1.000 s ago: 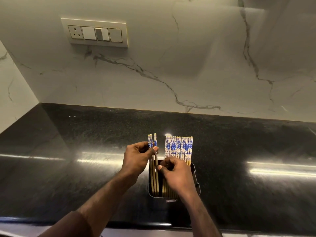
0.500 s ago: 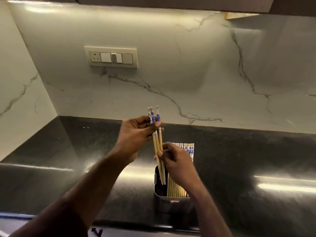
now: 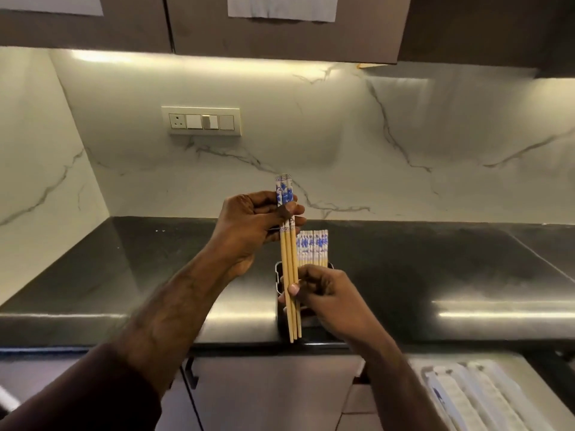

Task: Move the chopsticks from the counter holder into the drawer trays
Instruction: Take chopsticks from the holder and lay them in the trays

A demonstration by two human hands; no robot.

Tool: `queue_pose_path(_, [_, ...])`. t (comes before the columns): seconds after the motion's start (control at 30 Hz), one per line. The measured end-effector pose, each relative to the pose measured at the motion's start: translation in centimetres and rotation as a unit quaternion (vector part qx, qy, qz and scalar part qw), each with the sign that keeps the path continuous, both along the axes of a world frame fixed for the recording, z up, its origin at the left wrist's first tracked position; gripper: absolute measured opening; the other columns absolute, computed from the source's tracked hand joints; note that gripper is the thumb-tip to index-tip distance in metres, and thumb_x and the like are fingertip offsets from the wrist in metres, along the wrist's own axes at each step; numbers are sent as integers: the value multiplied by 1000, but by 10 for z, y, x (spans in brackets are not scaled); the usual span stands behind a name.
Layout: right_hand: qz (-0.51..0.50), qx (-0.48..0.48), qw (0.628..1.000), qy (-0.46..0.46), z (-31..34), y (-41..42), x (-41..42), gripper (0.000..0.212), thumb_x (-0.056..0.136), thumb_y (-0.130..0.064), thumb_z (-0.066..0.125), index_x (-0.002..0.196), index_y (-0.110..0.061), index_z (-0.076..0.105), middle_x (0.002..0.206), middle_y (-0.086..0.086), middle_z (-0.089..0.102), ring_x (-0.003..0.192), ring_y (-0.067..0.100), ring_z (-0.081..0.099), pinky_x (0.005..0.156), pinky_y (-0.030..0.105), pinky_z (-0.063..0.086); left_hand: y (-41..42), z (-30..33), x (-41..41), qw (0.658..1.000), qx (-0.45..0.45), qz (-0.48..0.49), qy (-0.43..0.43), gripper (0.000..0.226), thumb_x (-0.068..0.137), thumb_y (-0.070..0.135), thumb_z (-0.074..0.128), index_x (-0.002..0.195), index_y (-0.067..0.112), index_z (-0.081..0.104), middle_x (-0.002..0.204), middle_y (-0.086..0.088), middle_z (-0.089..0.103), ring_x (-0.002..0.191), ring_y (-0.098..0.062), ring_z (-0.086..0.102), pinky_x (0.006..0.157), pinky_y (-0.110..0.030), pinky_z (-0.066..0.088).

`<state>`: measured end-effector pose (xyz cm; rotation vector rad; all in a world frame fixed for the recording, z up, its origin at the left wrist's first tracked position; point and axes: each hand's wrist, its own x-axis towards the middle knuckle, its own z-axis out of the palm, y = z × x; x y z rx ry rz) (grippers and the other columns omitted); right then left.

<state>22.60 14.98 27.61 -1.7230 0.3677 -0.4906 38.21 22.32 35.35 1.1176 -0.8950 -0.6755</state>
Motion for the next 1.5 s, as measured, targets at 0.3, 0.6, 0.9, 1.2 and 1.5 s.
queue_pose_path(0.3, [-32, 16, 998, 56, -17, 28, -116, 11, 90, -17, 65, 99, -13, 71, 94, 8, 76, 91, 22, 73, 80, 33, 60, 18, -6, -102, 996, 16, -71, 53, 31, 69, 17, 69, 99, 8, 70, 90, -10, 77, 83, -22, 75, 66, -26, 59])
queue_pose_path(0.6, [-160, 0, 978, 135, -43, 0, -266, 10, 91, -17, 65, 92, -15, 75, 84, 2, 77, 79, 17, 74, 71, 26, 60, -38, -48, -237, 989, 70, -110, 72, 38, 70, 21, 72, 105, 7, 69, 96, -11, 76, 91, -24, 73, 80, -35, 60])
queue_pose_path(0.9, [-232, 14, 947, 224, -68, -78, -423, 10, 87, -12, 68, 83, -10, 76, 79, 8, 76, 77, 27, 73, 74, 41, 62, -126, -110, -399, 983, 127, -90, 95, 20, 81, 9, 70, 102, 7, 70, 87, -10, 77, 81, -21, 75, 65, -26, 59])
queue_pose_path(1.2, [-222, 47, 933, 279, -117, -136, -444, 12, 85, -11, 66, 80, -10, 77, 79, 8, 76, 77, 28, 73, 75, 45, 61, -184, -176, -432, 975, 217, -45, -2, 17, 82, 9, 71, 96, 16, 68, 76, 3, 76, 72, -10, 74, 56, -16, 55])
queue_pose_path(1.5, [-230, 140, 885, 379, -201, -173, -420, 11, 77, -2, 64, 79, 5, 73, 78, 18, 75, 69, 25, 75, 65, 43, 63, -220, -275, -418, 933, 349, -87, -1, 14, 83, 1, 69, 92, 11, 71, 81, -4, 76, 78, -17, 74, 68, -31, 61])
